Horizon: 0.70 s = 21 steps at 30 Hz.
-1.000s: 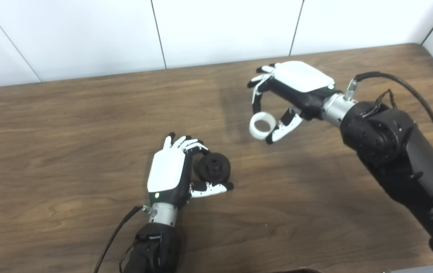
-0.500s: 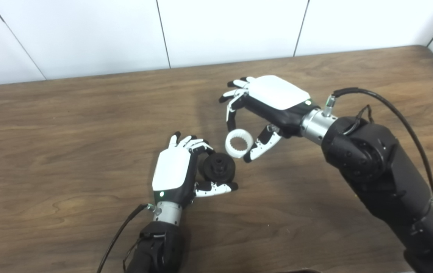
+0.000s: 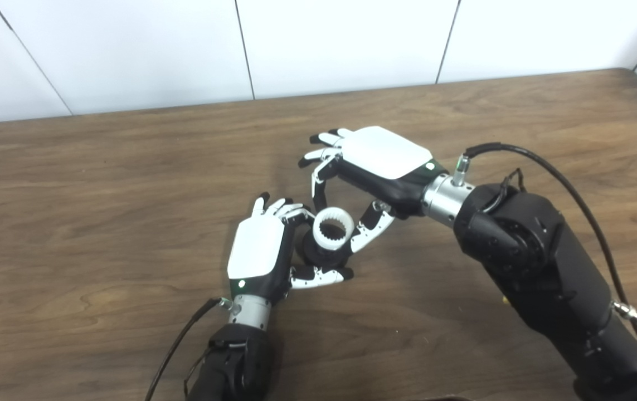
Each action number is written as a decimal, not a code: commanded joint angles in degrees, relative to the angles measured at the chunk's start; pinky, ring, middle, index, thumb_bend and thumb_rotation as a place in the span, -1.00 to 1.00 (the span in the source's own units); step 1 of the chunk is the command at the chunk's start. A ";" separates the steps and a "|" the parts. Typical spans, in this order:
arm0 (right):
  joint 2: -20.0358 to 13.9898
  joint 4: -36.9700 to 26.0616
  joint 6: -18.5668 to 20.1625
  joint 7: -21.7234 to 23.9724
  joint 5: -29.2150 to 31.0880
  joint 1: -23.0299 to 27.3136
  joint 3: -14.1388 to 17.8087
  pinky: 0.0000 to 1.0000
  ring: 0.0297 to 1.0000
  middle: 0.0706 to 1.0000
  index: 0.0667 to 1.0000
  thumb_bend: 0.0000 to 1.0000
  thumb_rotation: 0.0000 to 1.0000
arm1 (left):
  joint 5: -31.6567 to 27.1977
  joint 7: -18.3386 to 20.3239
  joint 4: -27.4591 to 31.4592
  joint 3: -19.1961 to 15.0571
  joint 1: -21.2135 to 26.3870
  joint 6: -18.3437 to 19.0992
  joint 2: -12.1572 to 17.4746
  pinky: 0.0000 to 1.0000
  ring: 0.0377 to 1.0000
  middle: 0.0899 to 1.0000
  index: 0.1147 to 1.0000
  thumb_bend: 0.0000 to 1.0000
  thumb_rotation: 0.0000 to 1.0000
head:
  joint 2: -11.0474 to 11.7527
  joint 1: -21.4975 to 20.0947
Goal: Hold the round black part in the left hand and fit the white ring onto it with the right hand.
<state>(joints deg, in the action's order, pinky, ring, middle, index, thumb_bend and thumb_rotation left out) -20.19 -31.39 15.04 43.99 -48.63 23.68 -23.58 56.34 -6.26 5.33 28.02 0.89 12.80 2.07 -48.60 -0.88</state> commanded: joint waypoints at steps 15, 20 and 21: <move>0.96 3.19 -3.23 -1.40 -1.45 0.65 0.18 0.92 0.93 0.70 -0.10 0.05 -0.73 | 1.28 1.86 -1.55 1.03 -0.32 1.36 -0.20 1.00 0.74 0.48 -0.17 0.05 -0.89 | -0.28 -0.17; 1.01 4.33 -4.04 -1.85 -1.27 0.60 0.50 0.93 0.93 0.71 -0.10 0.05 -0.73 | 1.06 2.04 -1.31 0.89 -0.27 1.49 -0.32 1.00 0.75 0.49 -0.17 0.05 -0.89 | -0.55 0.00; 1.05 4.49 -4.05 -2.02 -1.15 0.53 0.56 0.93 0.93 0.71 -0.10 0.05 -0.73 | 1.02 2.12 -1.28 0.88 -0.25 1.52 -0.32 1.00 0.75 0.49 -0.17 0.05 -0.89 | -0.55 0.00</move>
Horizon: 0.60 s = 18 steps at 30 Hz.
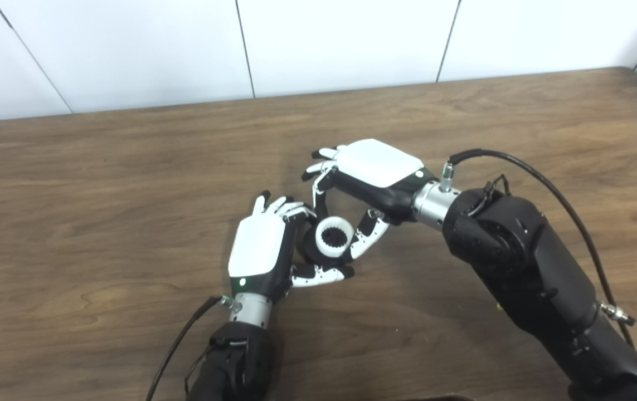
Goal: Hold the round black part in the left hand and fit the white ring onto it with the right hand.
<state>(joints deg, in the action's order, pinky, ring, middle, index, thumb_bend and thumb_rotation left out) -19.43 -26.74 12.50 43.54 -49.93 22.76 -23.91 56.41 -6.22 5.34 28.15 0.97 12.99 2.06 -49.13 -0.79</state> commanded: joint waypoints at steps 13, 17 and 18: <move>0.99 1.04 -2.12 -3.18 0.33 0.90 0.73 0.95 0.93 0.71 -0.10 0.05 -0.73 | 0.82 1.72 -1.43 0.87 -0.13 1.02 -0.50 1.00 0.75 0.49 -0.17 0.05 -0.89 | -0.34 0.11; 1.32 1.41 -2.28 -3.14 0.04 1.04 0.58 0.96 0.94 0.71 -0.10 0.05 -0.73 | 1.07 1.84 -1.28 0.93 -0.04 1.18 -0.55 1.00 0.74 0.49 -0.17 0.05 -0.89 | -0.39 0.16; 1.43 1.41 -2.19 -3.00 0.05 1.06 0.56 0.97 0.94 0.71 -0.10 0.05 -0.73 | 1.07 1.74 -1.36 0.93 0.00 1.13 -0.57 1.00 0.74 0.49 -0.17 0.05 -0.89 | -0.46 0.17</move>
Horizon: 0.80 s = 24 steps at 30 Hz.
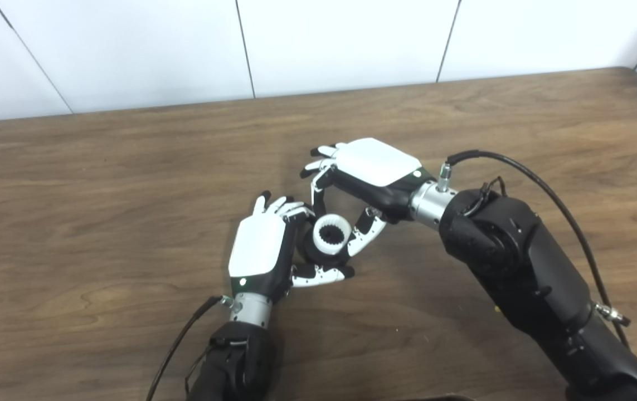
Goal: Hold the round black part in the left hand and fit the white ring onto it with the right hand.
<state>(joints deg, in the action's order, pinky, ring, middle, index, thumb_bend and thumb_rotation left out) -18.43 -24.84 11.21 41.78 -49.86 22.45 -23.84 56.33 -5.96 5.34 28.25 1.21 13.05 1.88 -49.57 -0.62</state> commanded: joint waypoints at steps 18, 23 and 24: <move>0.40 0.44 -2.08 -1.26 -0.29 1.34 0.11 0.93 0.92 0.70 -0.10 0.05 -0.72 | 1.43 1.56 -1.57 0.94 -0.15 1.35 -0.96 1.00 0.75 0.50 -0.17 0.05 -0.89 | 0.04 -0.05; 0.16 0.46 -1.35 -0.88 -0.28 1.30 0.64 0.92 0.92 0.71 -0.10 0.05 -0.73 | 1.11 1.43 -1.56 0.89 -0.14 0.95 -0.88 1.00 0.75 0.49 -0.17 0.05 -0.89 | 0.04 -0.38; 0.07 0.46 -1.18 -0.83 -0.19 1.26 0.82 0.92 0.92 0.71 -0.10 0.05 -0.73 | 0.97 1.27 -1.63 0.85 -0.16 0.80 -0.88 1.00 0.75 0.49 -0.17 0.05 -0.89 | 0.04 -0.38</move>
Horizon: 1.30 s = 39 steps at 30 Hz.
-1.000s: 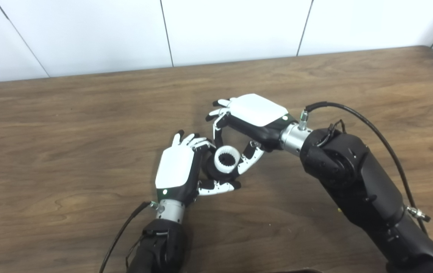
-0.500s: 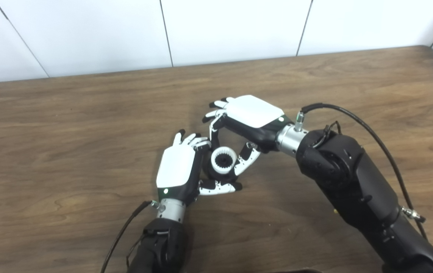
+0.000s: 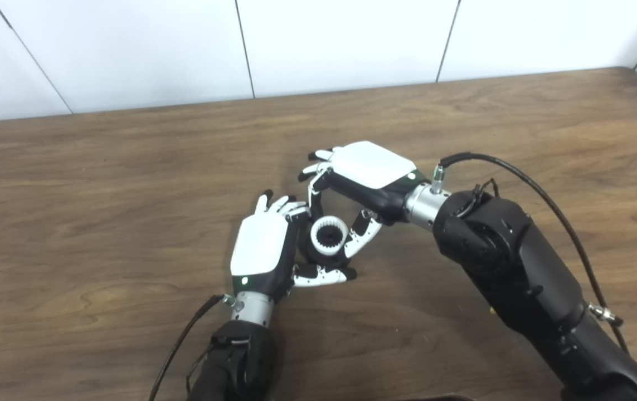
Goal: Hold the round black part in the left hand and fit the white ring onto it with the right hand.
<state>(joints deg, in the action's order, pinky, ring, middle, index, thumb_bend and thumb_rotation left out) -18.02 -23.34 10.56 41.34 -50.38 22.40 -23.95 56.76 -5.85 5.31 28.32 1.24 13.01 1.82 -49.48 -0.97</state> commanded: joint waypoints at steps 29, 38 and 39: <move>-0.75 -1.16 -0.15 -0.09 1.45 0.81 1.68 0.89 0.93 0.71 -0.09 0.05 -0.70 | 0.38 1.22 -2.08 0.87 0.18 1.08 -1.15 1.00 0.75 0.49 -0.17 0.05 -0.89 | 0.05 -0.51; -0.46 -1.07 -0.06 -0.15 1.38 1.15 1.62 0.89 0.92 0.70 -0.09 0.05 -0.70 | 0.16 1.11 -2.30 0.69 0.56 1.15 -1.54 1.00 0.74 0.49 -0.17 0.05 -0.89 | 0.18 -0.51; -0.44 -1.02 -0.14 -0.24 1.33 1.19 1.60 0.88 0.91 0.70 0.05 0.42 -0.63 | 0.27 1.18 -2.30 0.74 0.61 1.18 -1.51 1.00 0.74 0.49 -0.17 0.05 -0.89 | 0.18 -0.51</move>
<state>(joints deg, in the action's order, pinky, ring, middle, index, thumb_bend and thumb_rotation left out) -18.74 -23.28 10.83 41.37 -49.33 22.09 -22.63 56.27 -5.75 4.74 28.28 1.84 13.01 1.44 -49.22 -1.41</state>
